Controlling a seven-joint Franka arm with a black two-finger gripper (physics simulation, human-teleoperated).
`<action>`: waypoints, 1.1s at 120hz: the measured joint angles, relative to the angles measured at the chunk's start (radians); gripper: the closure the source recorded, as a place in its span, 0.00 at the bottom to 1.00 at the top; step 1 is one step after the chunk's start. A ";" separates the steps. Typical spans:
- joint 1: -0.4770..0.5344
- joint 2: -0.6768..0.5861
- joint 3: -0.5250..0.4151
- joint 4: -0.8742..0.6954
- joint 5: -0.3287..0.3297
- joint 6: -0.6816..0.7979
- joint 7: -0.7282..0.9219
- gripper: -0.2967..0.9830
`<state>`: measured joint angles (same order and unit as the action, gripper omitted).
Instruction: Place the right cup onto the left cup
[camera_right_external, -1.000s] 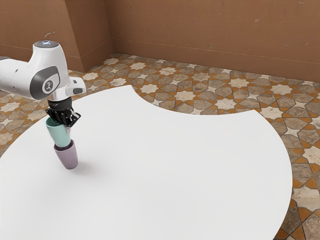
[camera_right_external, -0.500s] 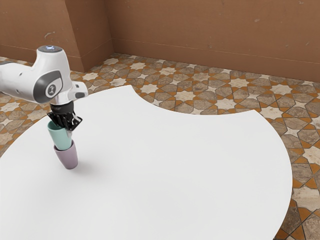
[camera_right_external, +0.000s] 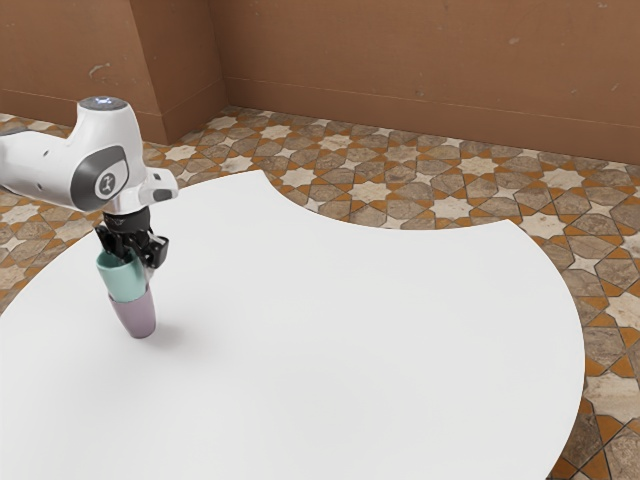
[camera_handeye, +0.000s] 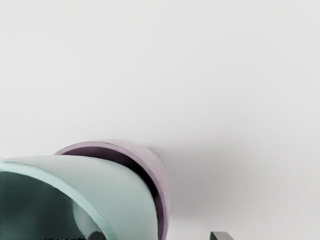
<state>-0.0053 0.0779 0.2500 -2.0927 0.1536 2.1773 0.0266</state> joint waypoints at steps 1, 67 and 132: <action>0.000 0.000 0.000 0.000 0.000 0.000 0.000 0.57; 0.001 0.005 0.000 0.000 -0.003 -0.001 0.015 0.26; 0.057 -0.119 -0.116 0.128 -0.029 -0.154 0.001 0.23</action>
<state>0.0519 -0.0412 0.1345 -1.9646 0.1242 2.0232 0.0274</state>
